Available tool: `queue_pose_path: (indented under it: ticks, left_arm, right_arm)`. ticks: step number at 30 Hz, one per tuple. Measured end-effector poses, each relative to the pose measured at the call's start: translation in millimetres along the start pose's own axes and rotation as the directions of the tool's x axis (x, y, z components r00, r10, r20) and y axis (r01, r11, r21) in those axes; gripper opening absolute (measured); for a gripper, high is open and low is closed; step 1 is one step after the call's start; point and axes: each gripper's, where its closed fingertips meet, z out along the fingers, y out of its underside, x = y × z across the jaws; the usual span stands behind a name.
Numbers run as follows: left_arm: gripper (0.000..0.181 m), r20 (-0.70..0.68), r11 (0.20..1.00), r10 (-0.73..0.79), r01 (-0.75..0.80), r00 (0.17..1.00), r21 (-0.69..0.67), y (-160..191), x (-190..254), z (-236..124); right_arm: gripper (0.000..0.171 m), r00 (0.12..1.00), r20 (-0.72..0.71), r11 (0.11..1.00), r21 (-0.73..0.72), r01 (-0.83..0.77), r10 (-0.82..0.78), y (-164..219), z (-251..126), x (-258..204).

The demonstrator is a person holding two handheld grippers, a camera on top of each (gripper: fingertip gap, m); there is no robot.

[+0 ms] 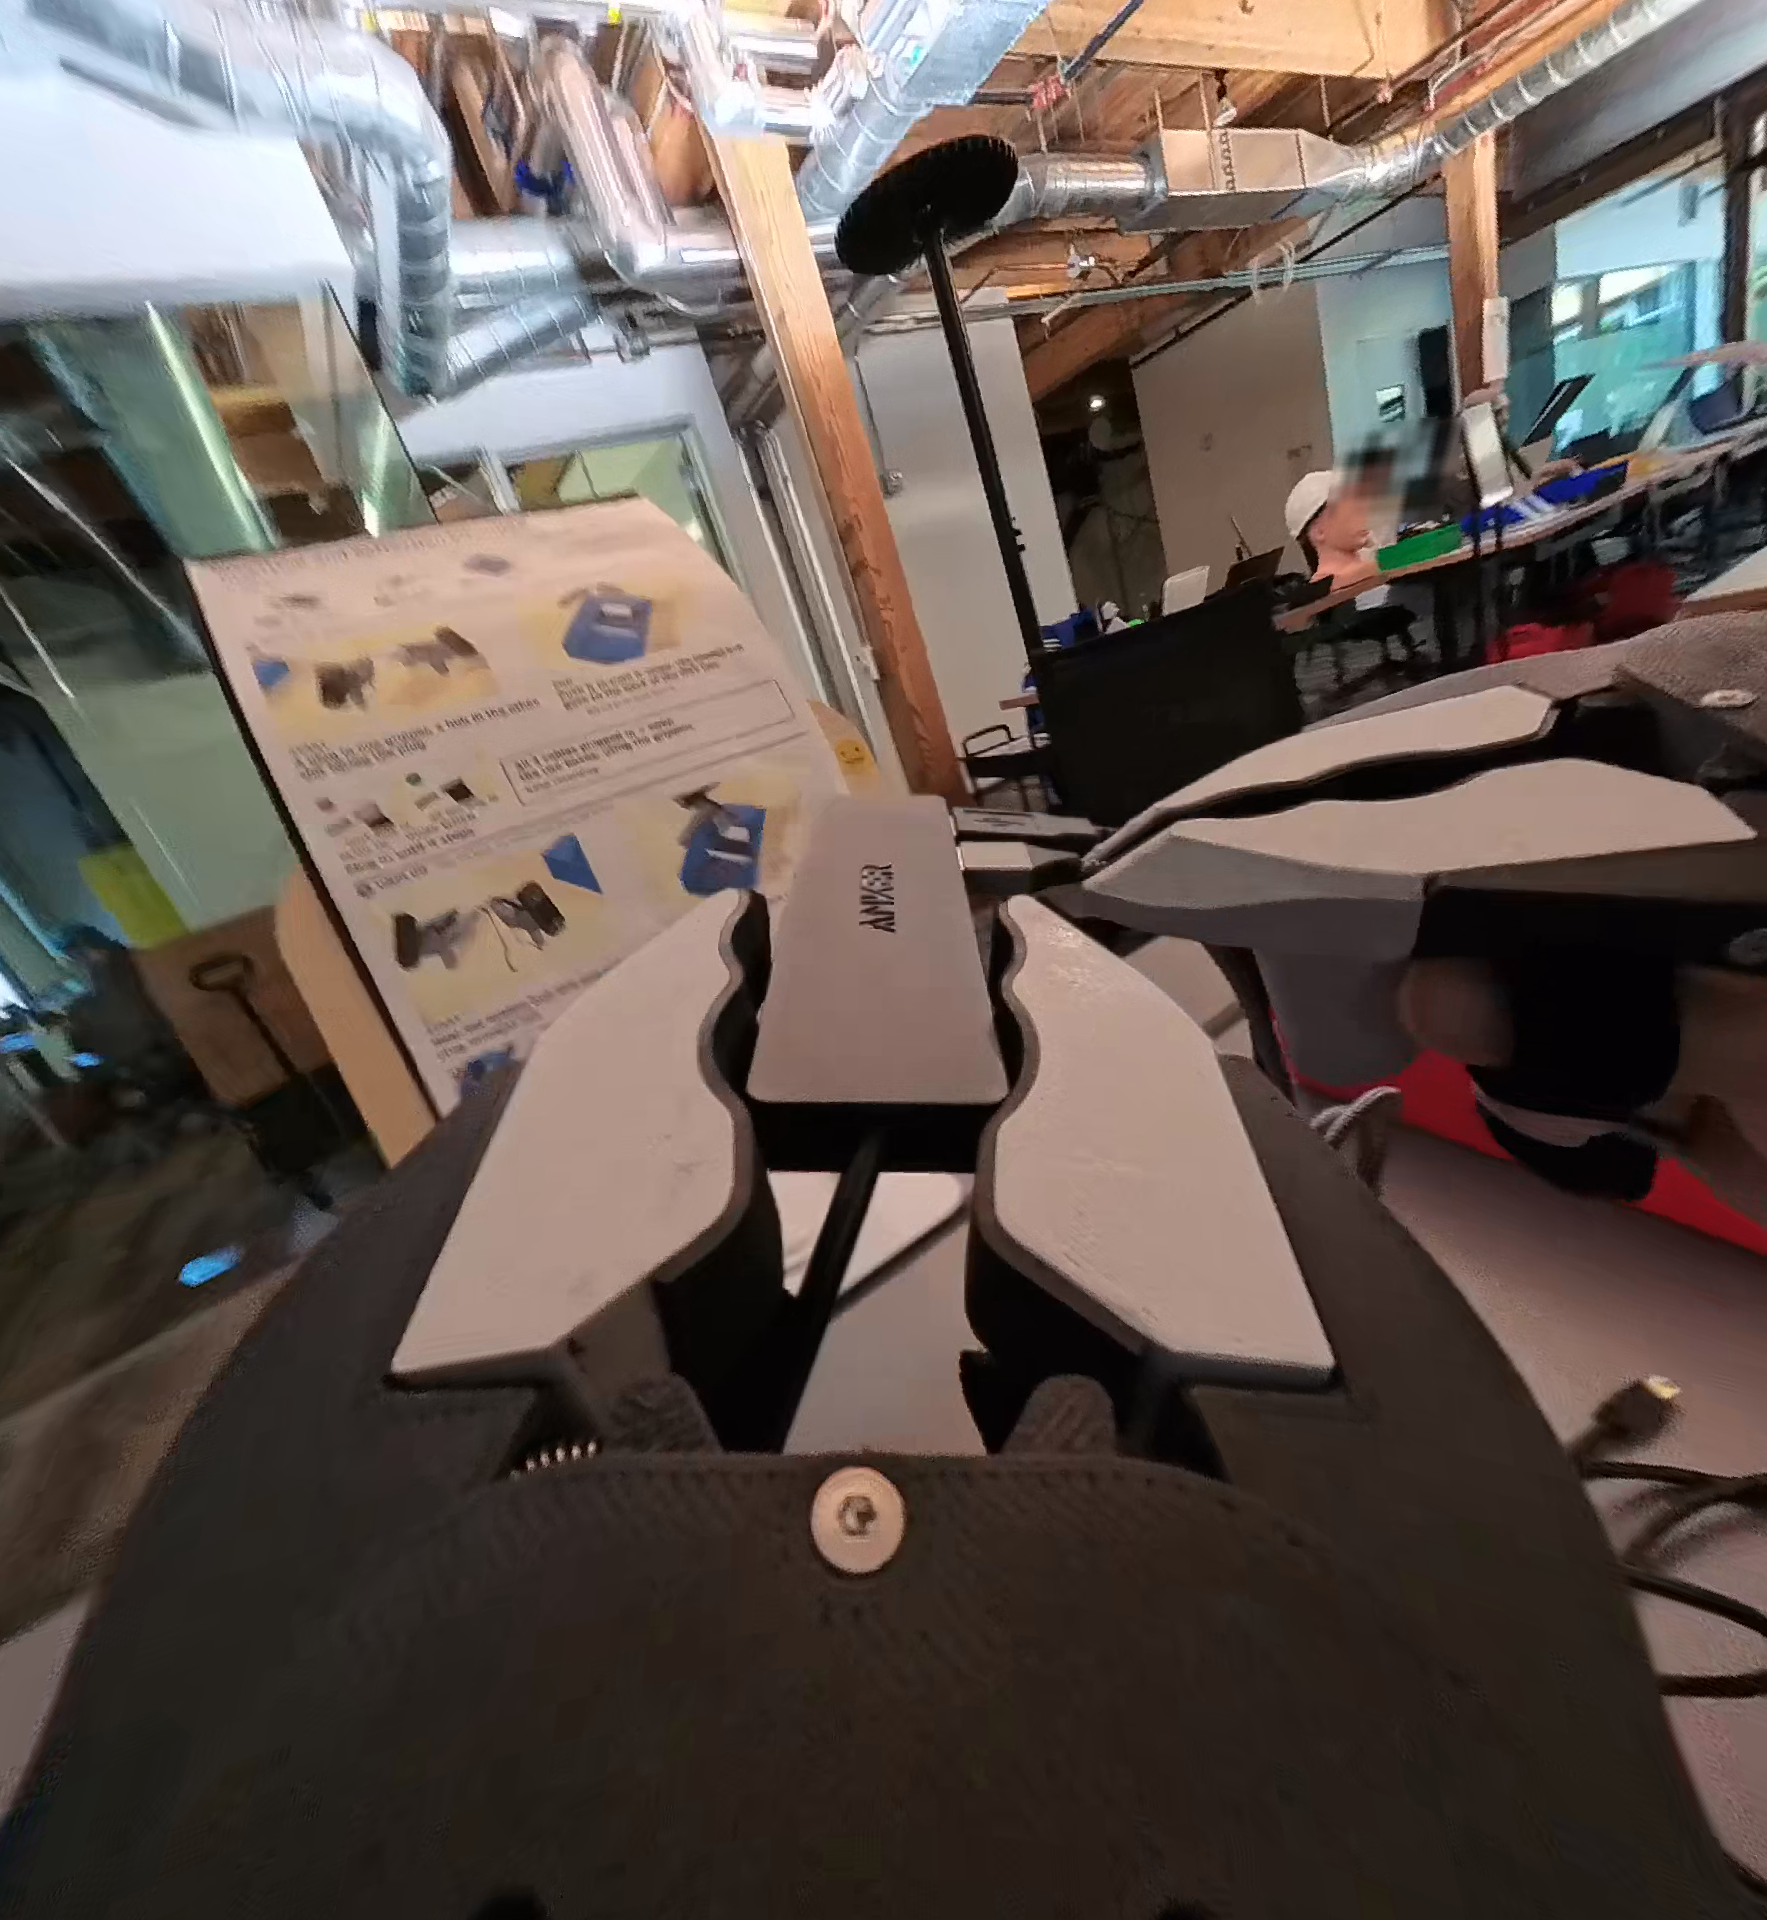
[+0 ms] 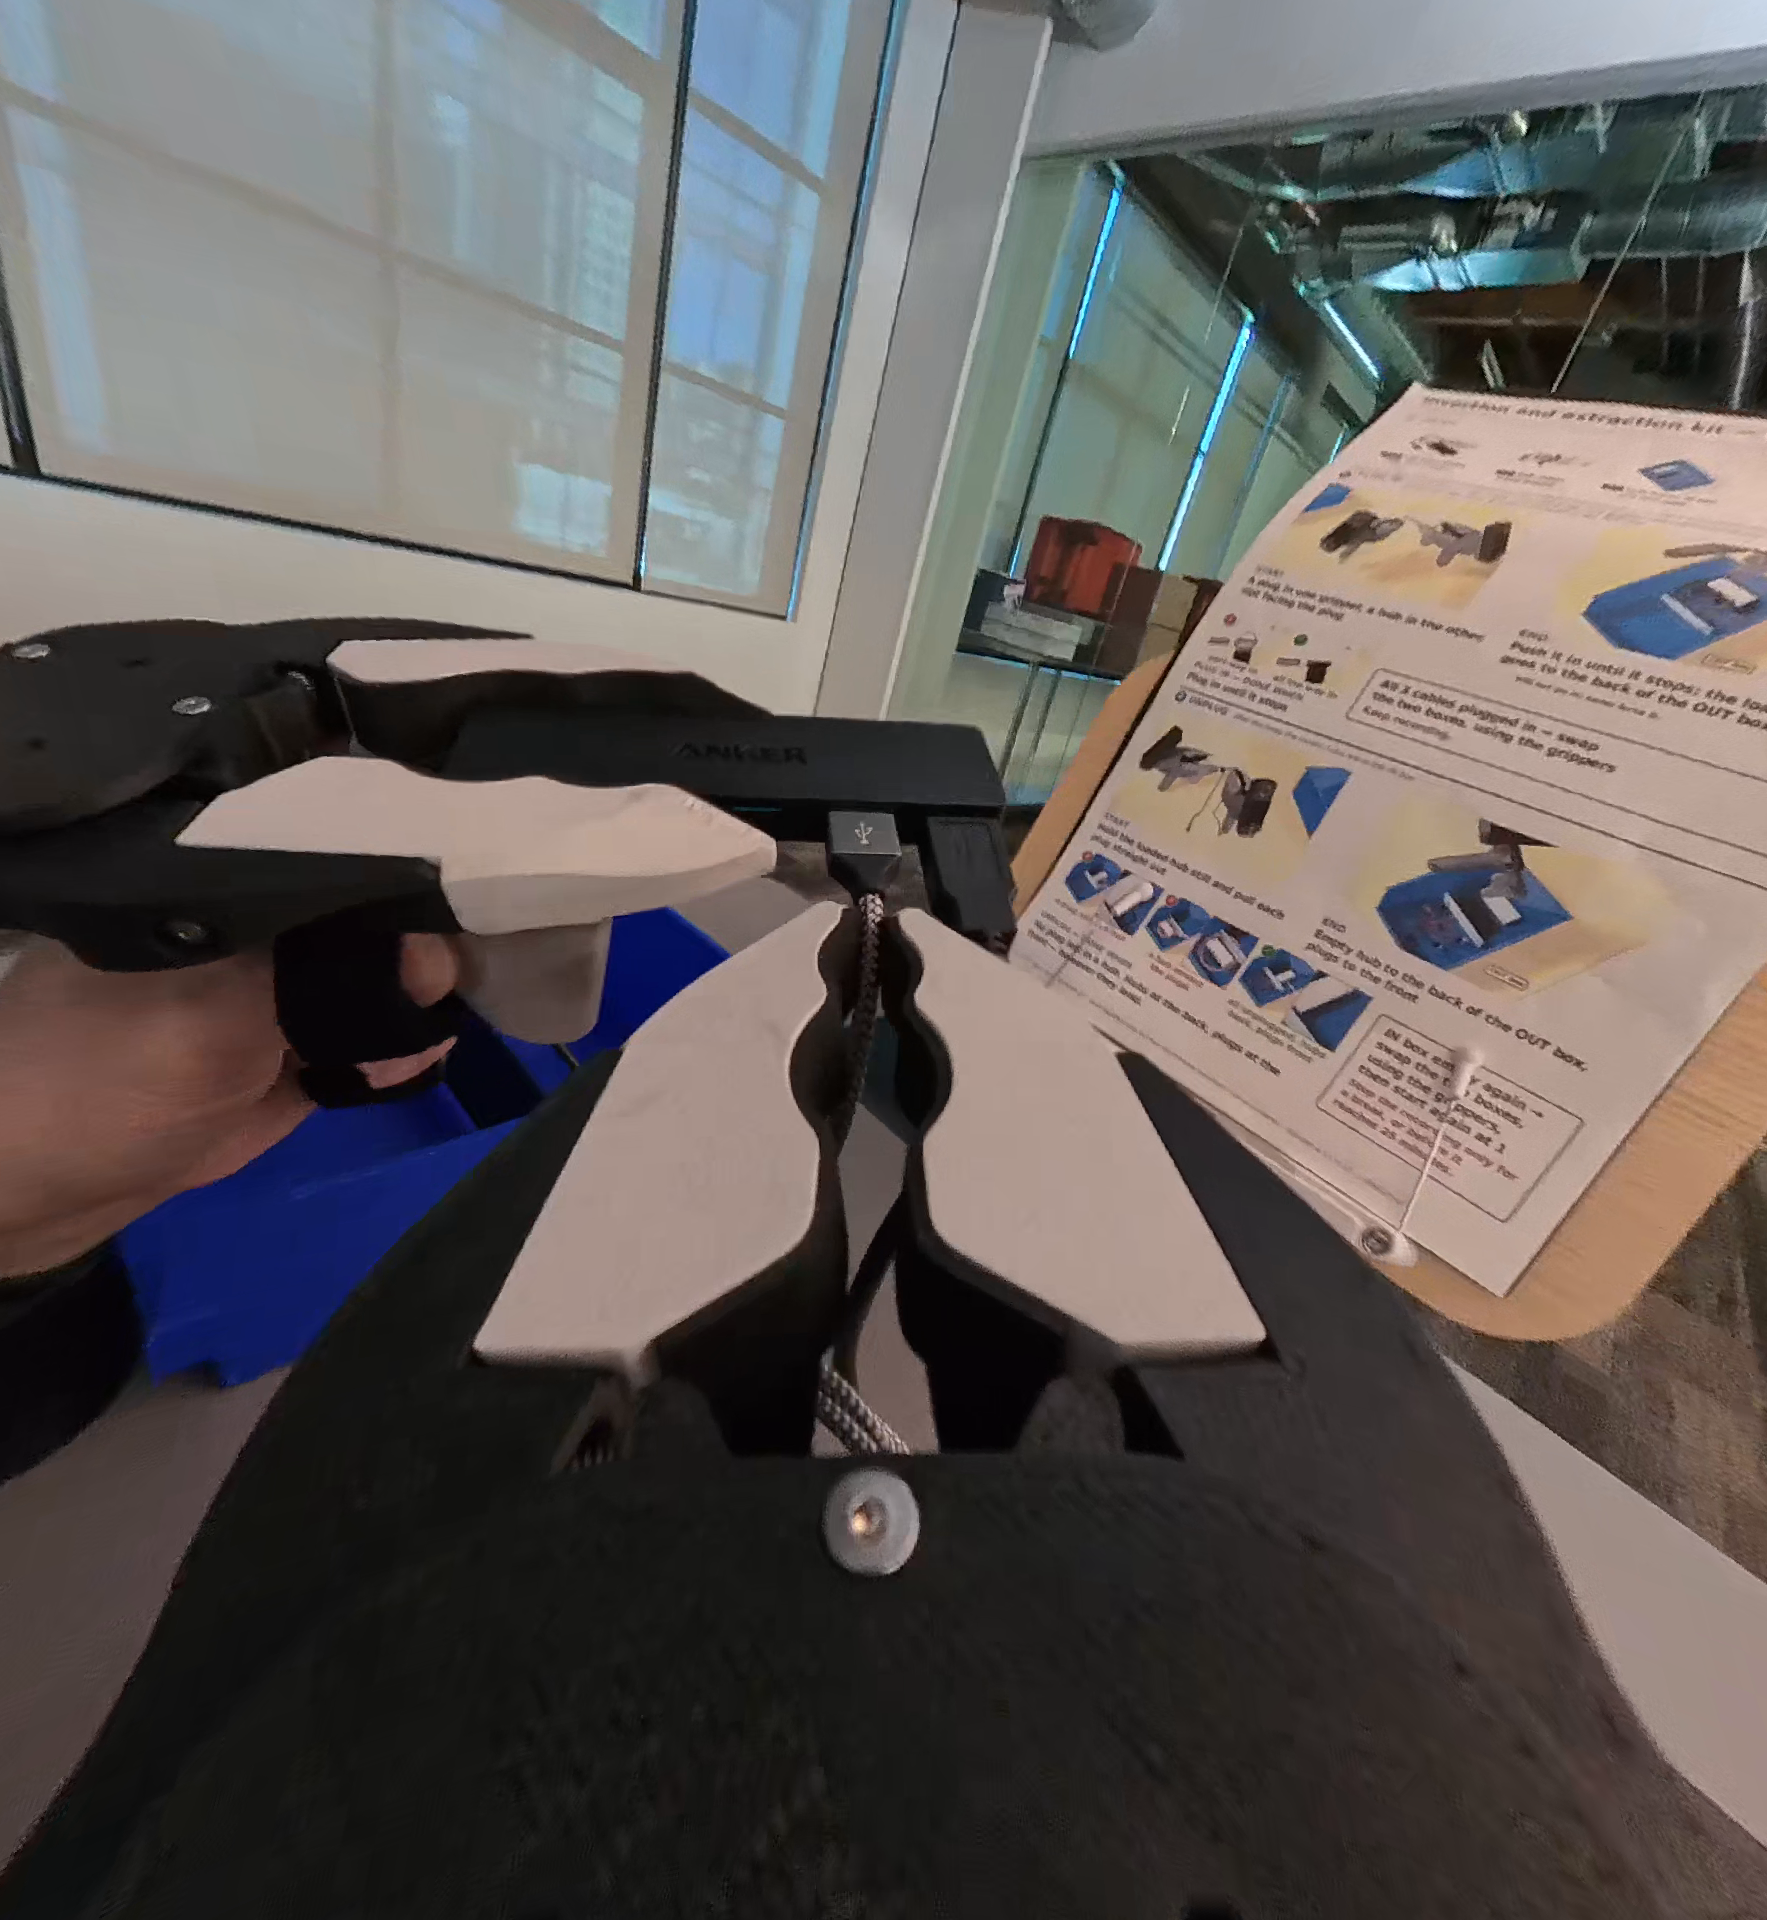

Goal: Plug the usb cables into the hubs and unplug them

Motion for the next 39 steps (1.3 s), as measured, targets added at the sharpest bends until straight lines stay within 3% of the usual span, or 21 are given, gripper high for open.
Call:
queue_pose_path:
  ticks: [1,10,13,14,16,17,21,25,29,35,39]
  left_arm:
    - [0.04,0.011,0.999,0.036,-0.037,0.999,0.019,-5,-1,-3]
    - [0.04,0.016,0.989,0.066,-0.067,0.998,0.134,-34,-11,-22]
    - [0.04,0.228,0.99,0.008,-0.039,0.974,0.134,-36,-74,-40]
    - [0.04,0.212,0.988,-0.075,0.043,0.974,0.151,-37,-94,-49]
    - [0.041,0.042,0.947,-0.255,0.24,0.966,0.214,-49,-108,-64]
    - [0.04,0.035,0.925,-0.309,0.292,0.95,0.244,-54,-117,-72]
    - [0.04,0.19,0.964,-0.215,0.177,0.958,0.199,-52,-140,-85]
    - [0.04,0.209,0.962,-0.216,0.17,0.954,0.215,-58,-150,-97]
    - [0.04,0.186,0.957,-0.244,0.204,0.952,0.207,-57,-159,-103]
    - [0.04,0.056,0.928,-0.316,0.296,0.947,0.227,-63,-156,-109]
    - [0.04,0.041,0.956,-0.274,0.268,0.961,0.124,-52,-151,-103]
  right_arm:
    - [0.004,1.0,-0.002,1.0,0.022,0.008,-0.008,-4,0,-2]
    - [0.004,0.996,-0.024,0.987,0.132,0.094,-0.092,-29,-6,-24]
    - [0.004,0.994,-0.038,0.983,0.152,0.102,-0.097,-34,-14,-19]
    - [0.004,0.995,-0.032,0.986,0.132,0.098,-0.095,-34,-18,-14]
    - [0.004,0.998,0.019,0.991,0.118,0.062,-0.064,-37,-24,-12]
    - [0.004,0.998,0.032,0.991,0.124,0.054,-0.059,-41,-27,-10]
    - [0.004,0.973,0.229,0.999,-0.027,0.019,-0.013,-34,-43,-20]
    - [0.004,0.966,0.26,0.965,-0.255,0.062,0.007,7,-68,-14]
    - [0.004,0.938,0.308,0.977,-0.185,-0.109,0.162,5,-93,-19]
    - [0.004,0.997,0.027,0.909,-0.414,-0.05,0.067,86,-93,33]
    - [0.004,0.992,0.041,0.938,-0.332,-0.102,0.123,63,-85,45]
